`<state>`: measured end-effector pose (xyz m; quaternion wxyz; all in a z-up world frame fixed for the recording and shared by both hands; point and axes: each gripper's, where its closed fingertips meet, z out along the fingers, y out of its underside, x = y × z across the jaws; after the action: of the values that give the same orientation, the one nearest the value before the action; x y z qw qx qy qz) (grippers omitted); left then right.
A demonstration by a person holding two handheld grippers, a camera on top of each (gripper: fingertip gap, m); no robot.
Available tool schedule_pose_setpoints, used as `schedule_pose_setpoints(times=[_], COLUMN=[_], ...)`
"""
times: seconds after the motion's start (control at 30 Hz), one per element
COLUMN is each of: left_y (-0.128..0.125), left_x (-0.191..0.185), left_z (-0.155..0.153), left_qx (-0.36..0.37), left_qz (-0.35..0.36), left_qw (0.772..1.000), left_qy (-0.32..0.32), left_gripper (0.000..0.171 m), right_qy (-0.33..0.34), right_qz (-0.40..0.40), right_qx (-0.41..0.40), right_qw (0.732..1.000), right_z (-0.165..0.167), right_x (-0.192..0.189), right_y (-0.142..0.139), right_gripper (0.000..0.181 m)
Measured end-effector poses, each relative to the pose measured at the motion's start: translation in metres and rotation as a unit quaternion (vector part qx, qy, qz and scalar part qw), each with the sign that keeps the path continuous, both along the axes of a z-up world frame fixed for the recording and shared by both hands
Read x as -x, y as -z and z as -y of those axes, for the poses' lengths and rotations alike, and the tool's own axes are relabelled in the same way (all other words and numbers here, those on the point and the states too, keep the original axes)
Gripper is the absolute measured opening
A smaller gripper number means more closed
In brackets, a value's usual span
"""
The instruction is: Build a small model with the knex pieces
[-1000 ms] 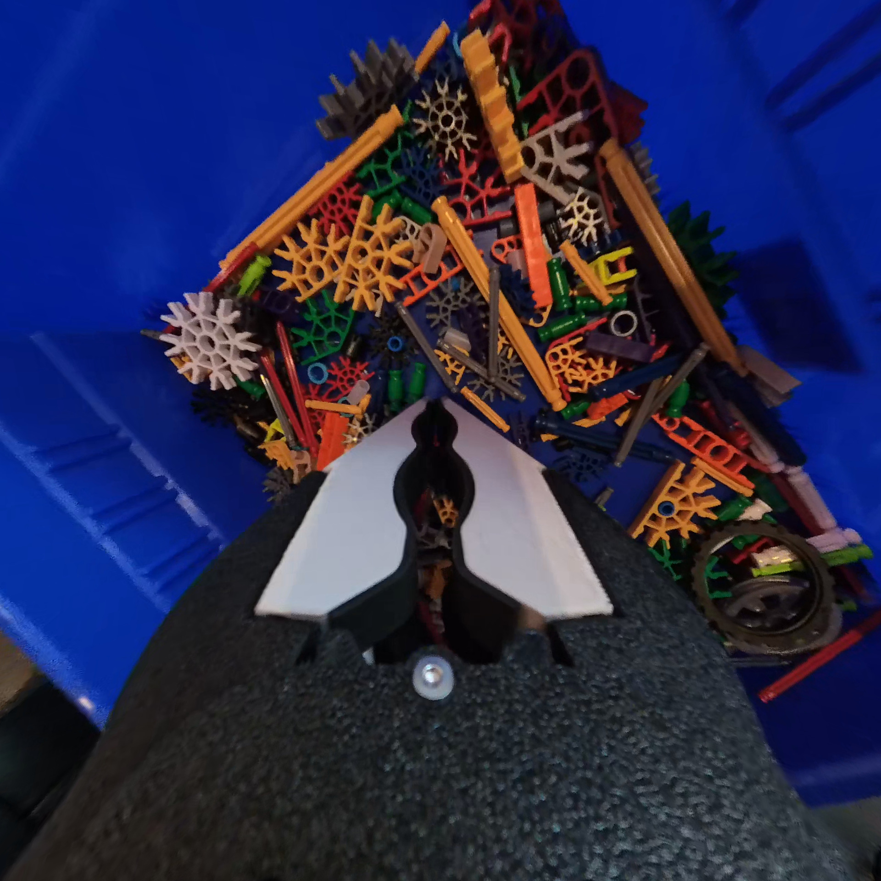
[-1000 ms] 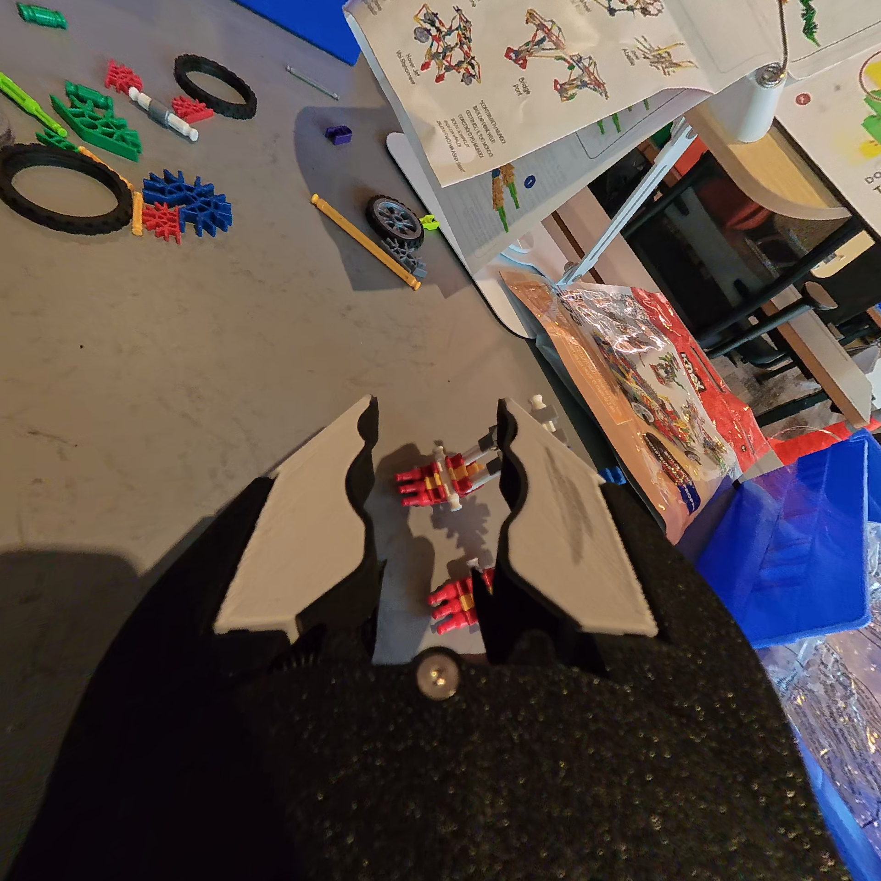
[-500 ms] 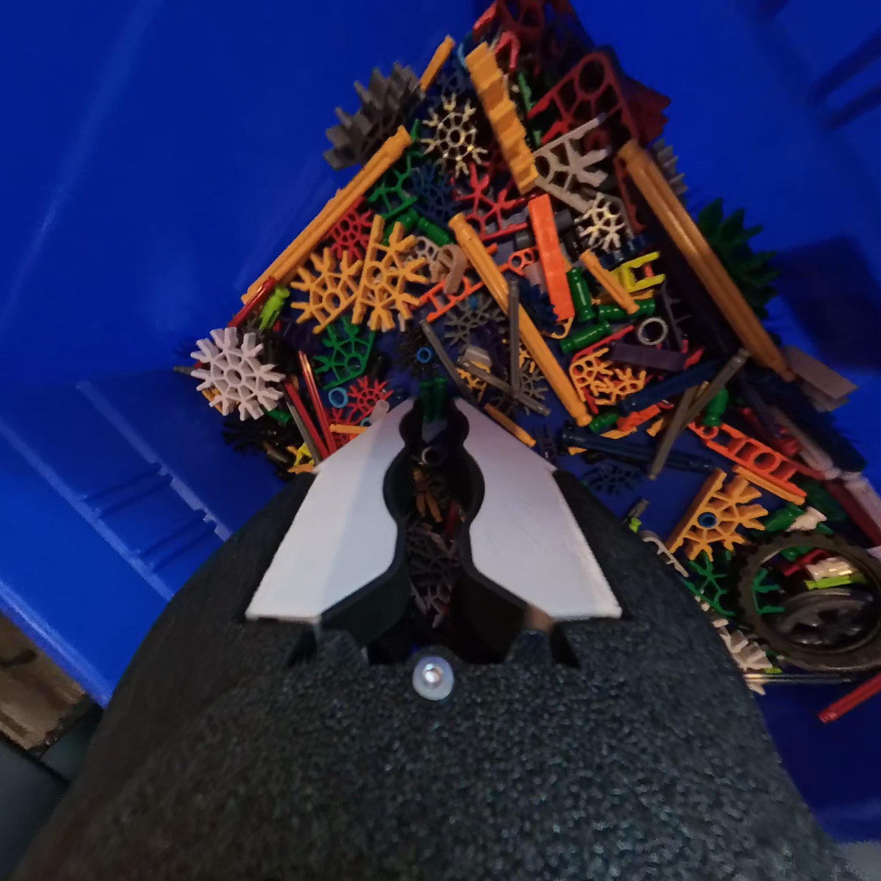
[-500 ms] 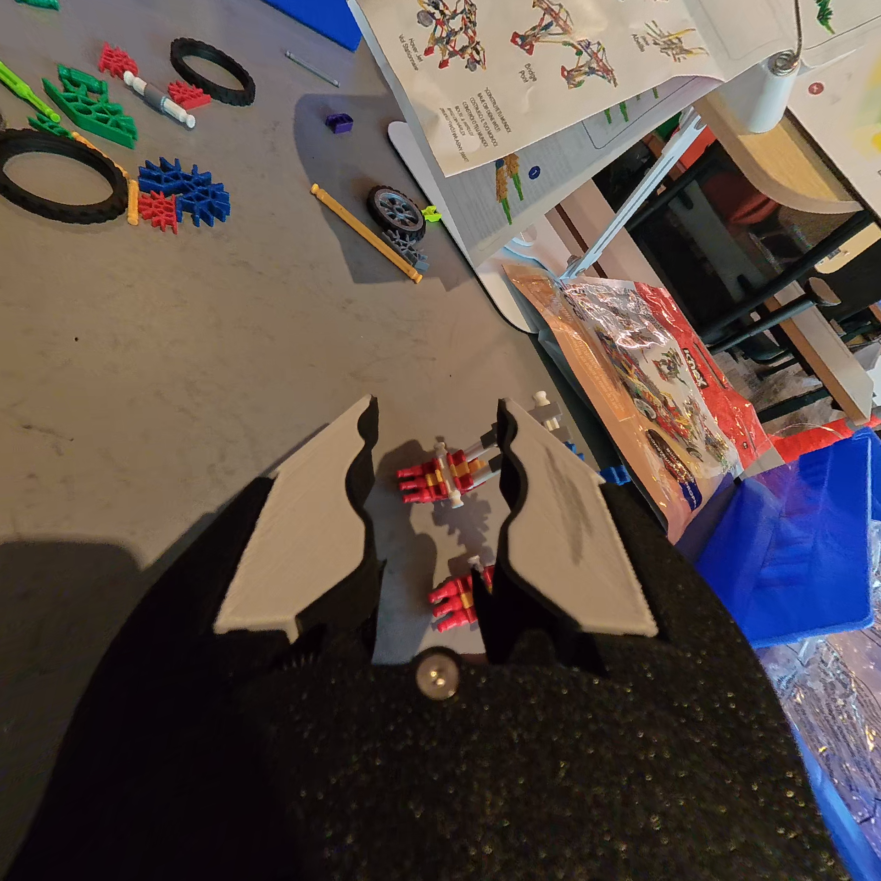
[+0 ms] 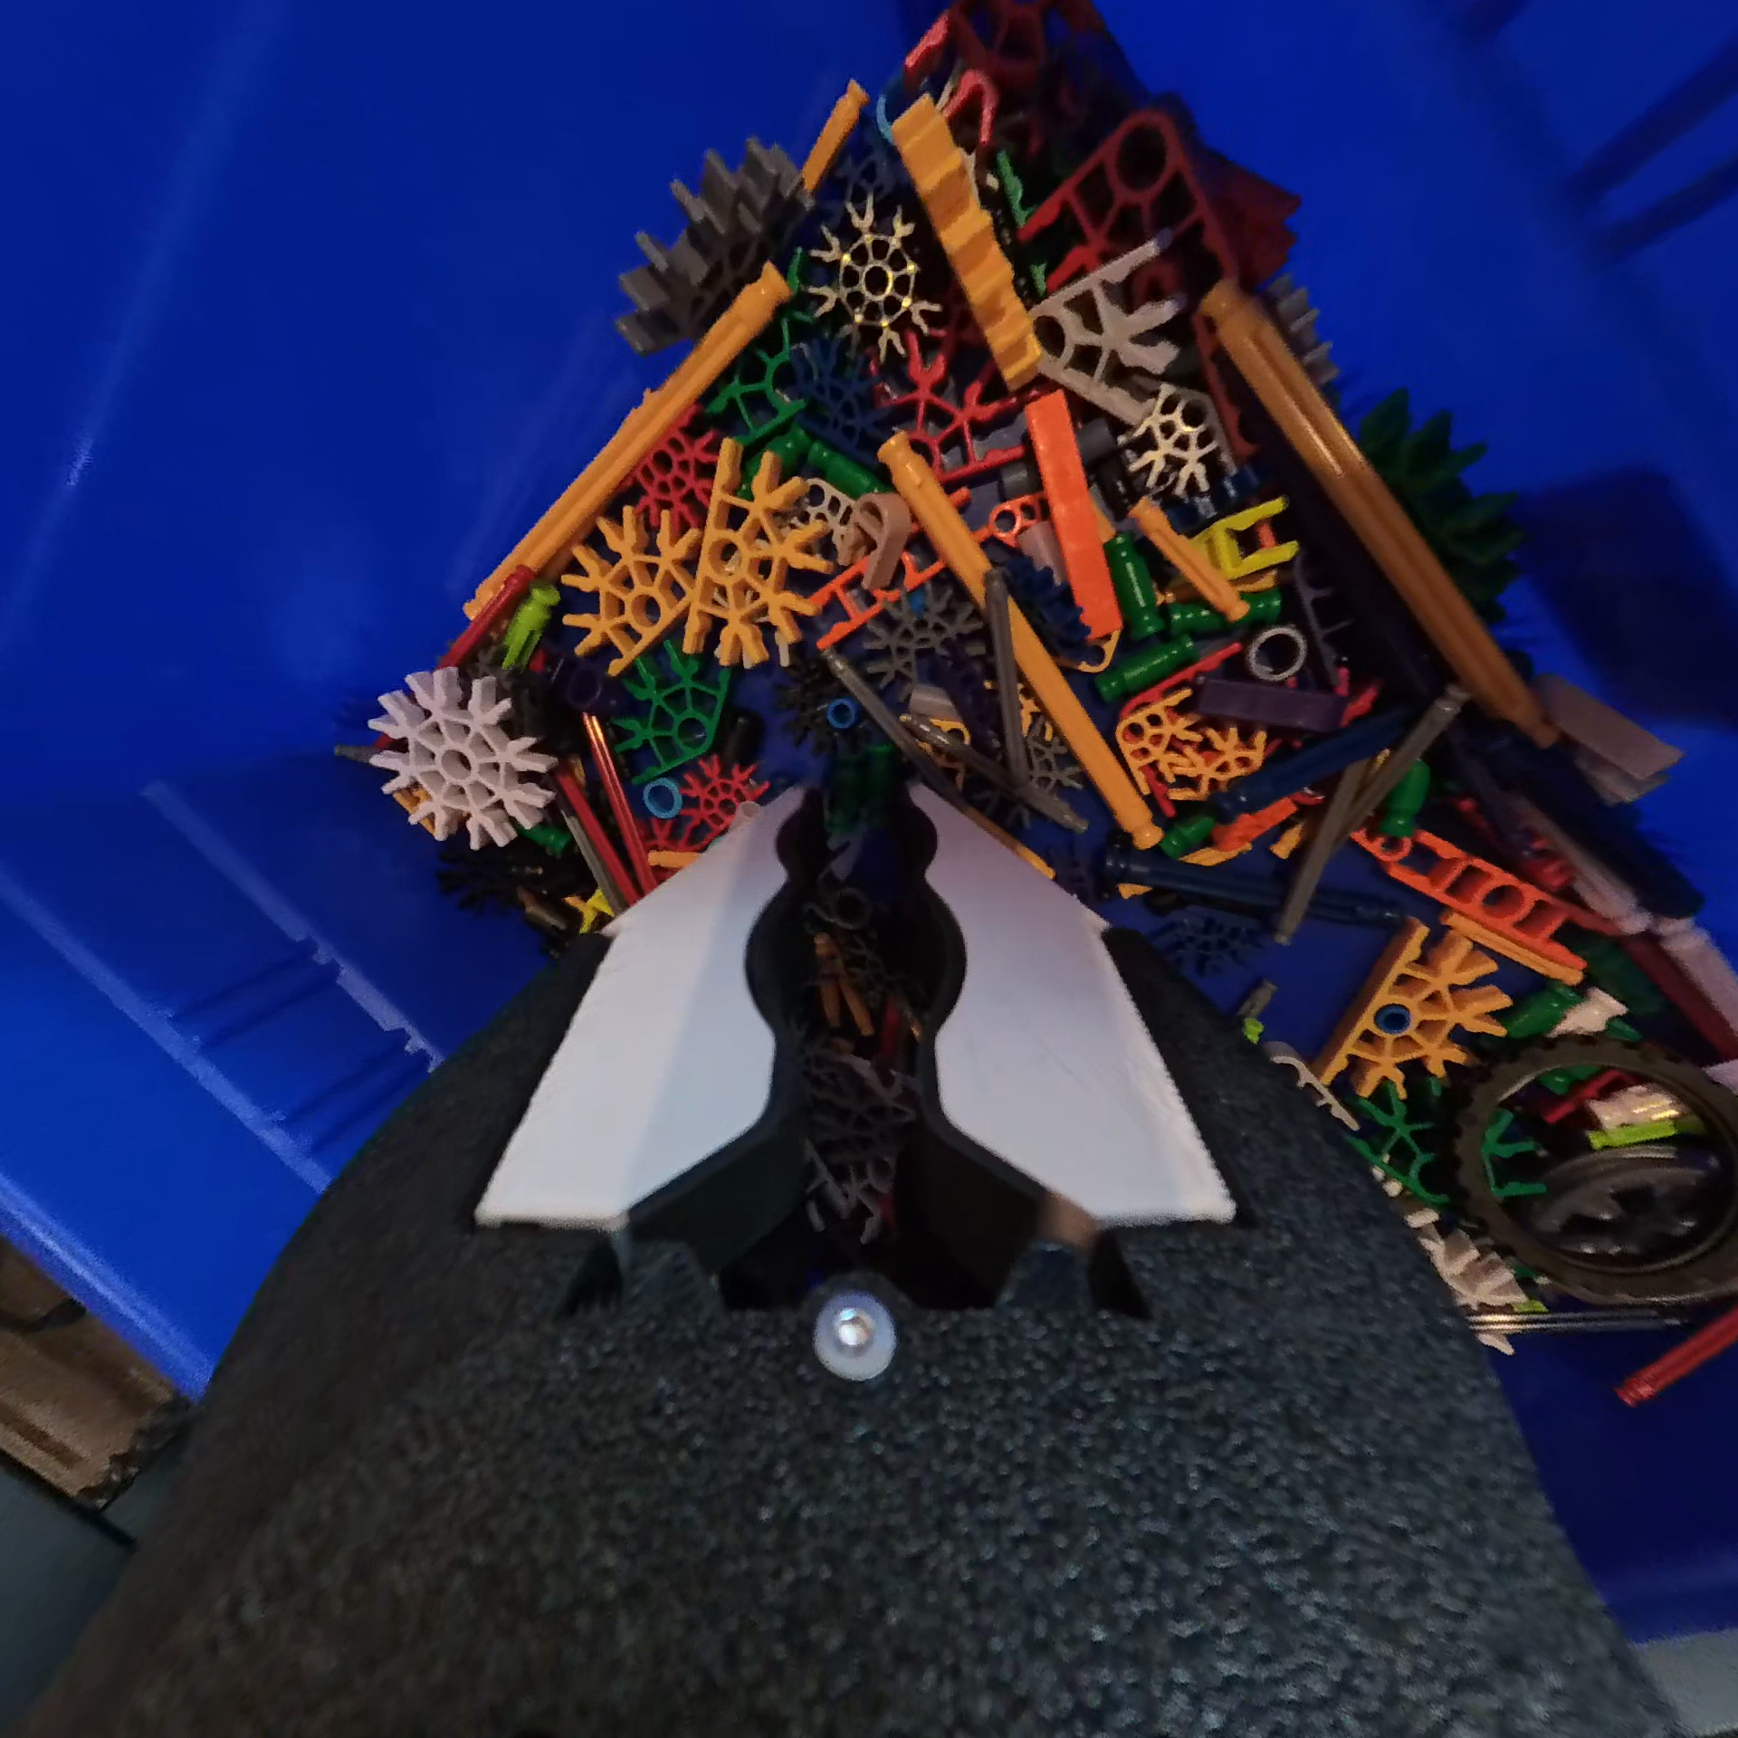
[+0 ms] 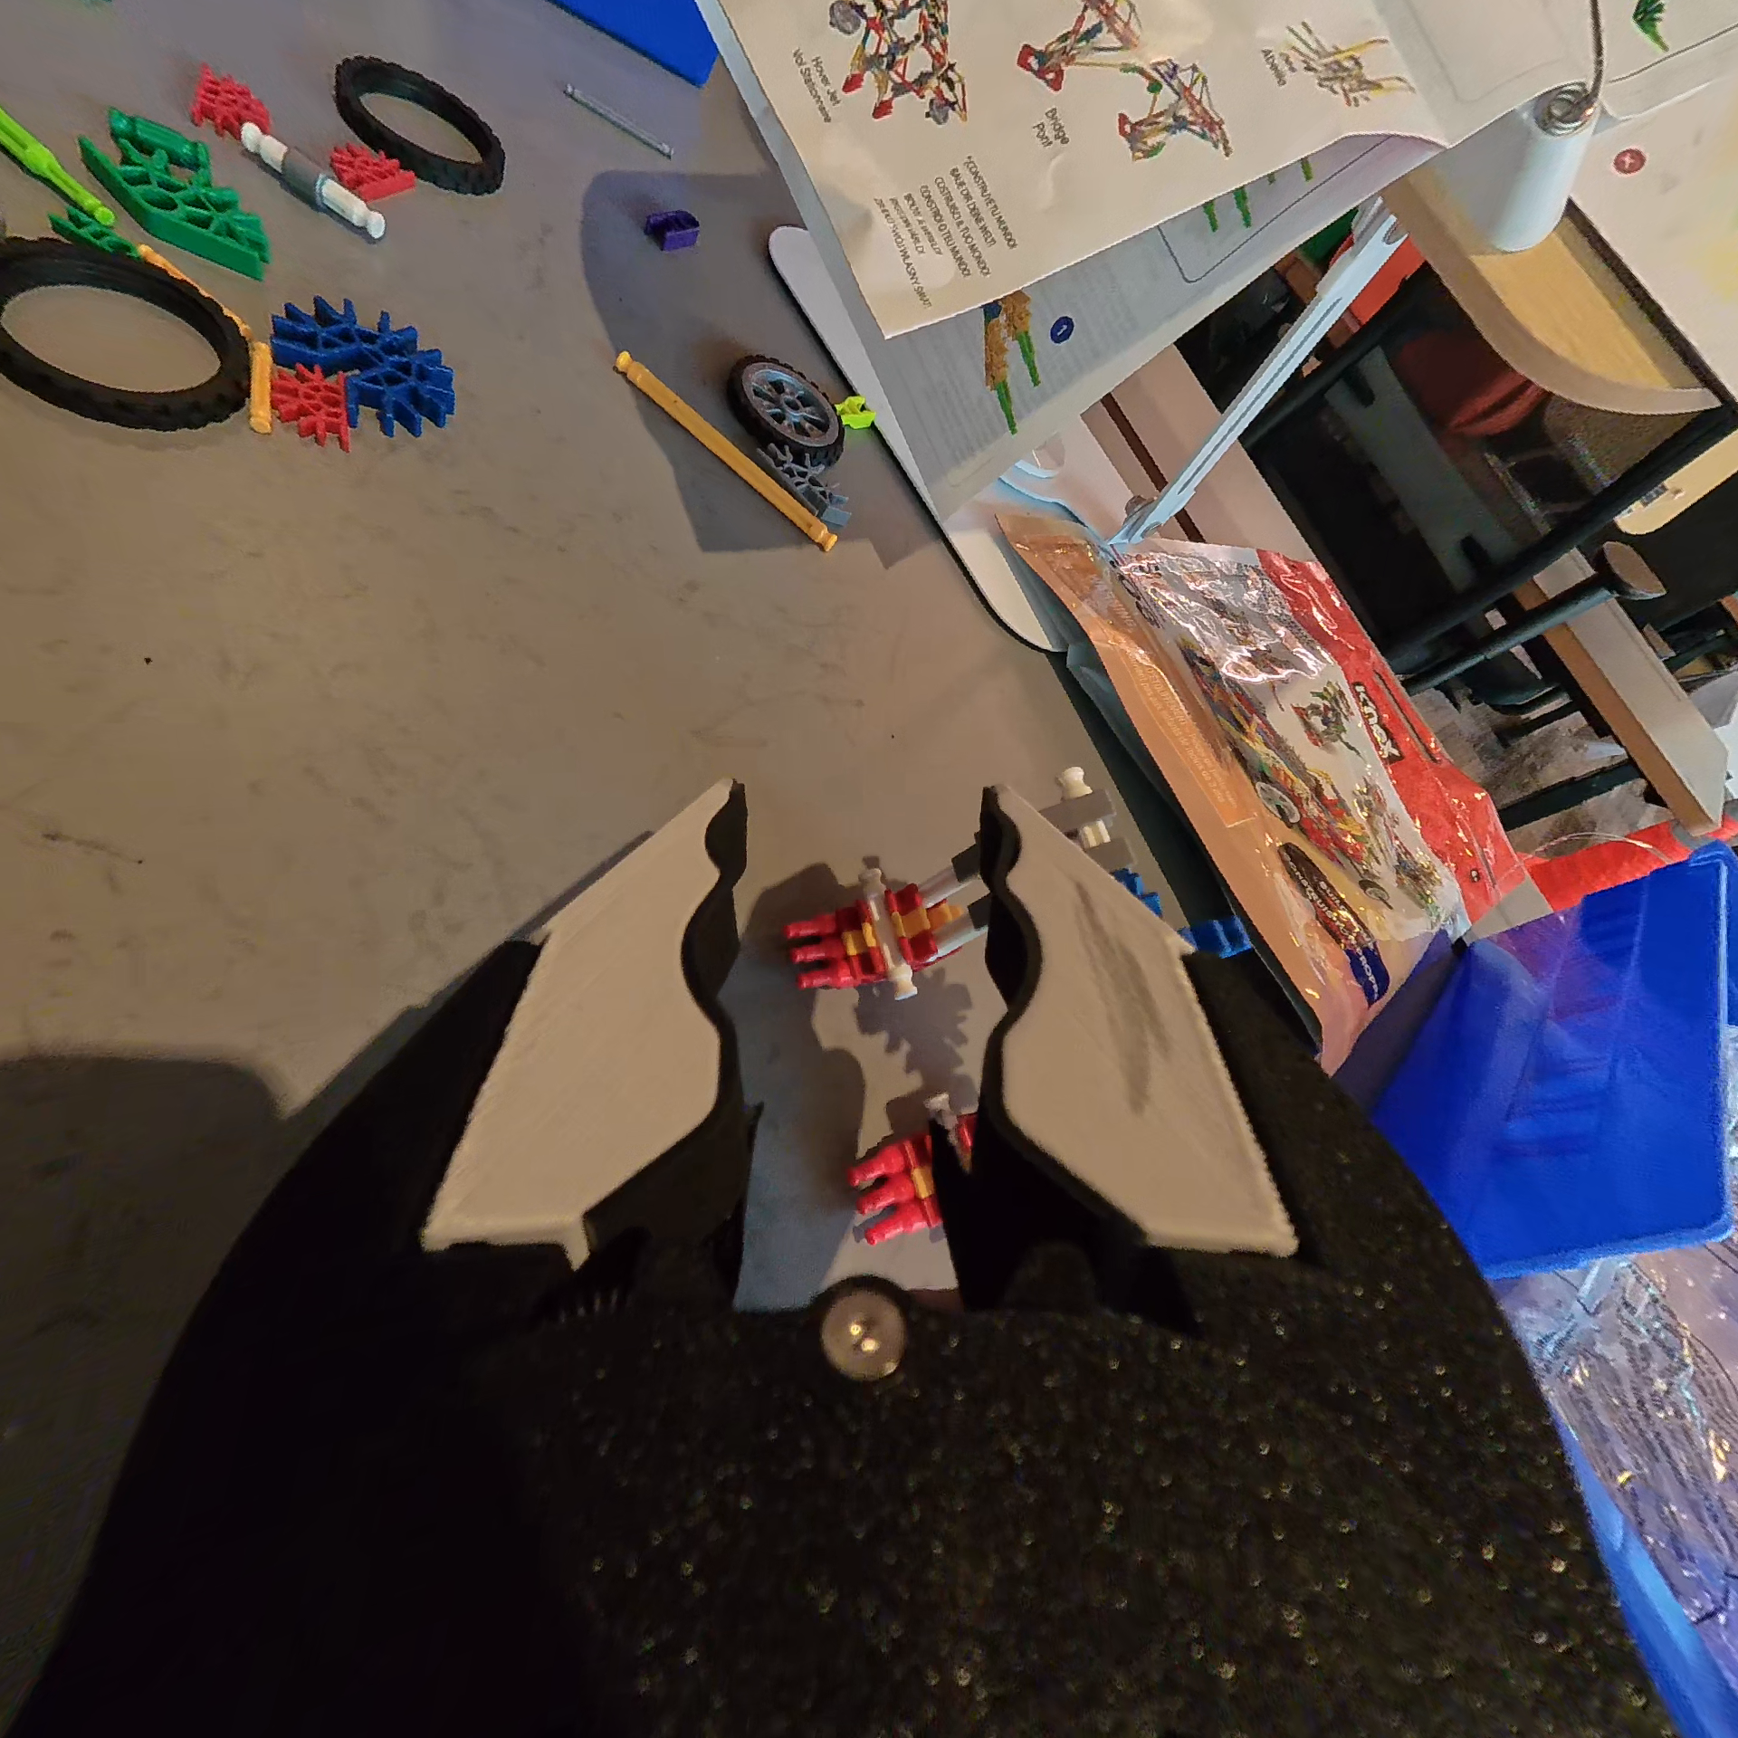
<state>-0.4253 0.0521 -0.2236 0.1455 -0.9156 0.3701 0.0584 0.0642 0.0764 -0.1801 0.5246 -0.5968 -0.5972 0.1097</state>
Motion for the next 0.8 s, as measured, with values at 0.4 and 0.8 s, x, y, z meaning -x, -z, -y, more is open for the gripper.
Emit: schedule_pose_setpoints(times=[0.4, 0.8], left_y=[-0.0023, -0.0003], left_x=[-0.0012, -0.0032], left_z=[0.0016, -0.0045], left_qx=[-0.024, -0.019], left_qz=[0.006, 0.02], left_qw=[1.0, 1.0], left_qy=[-0.005, -0.013], left_gripper=[0.0, 0.011], right_qy=[0.0, 0.002], right_qz=[0.0, 0.002], right_qx=[-0.002, 0.0], right_qw=[1.0, 1.0], right_z=[0.0001, -0.0007], right_x=[-0.0001, -0.0005], right_y=[-0.0006, 0.001], right_gripper=[0.049, 0.049])
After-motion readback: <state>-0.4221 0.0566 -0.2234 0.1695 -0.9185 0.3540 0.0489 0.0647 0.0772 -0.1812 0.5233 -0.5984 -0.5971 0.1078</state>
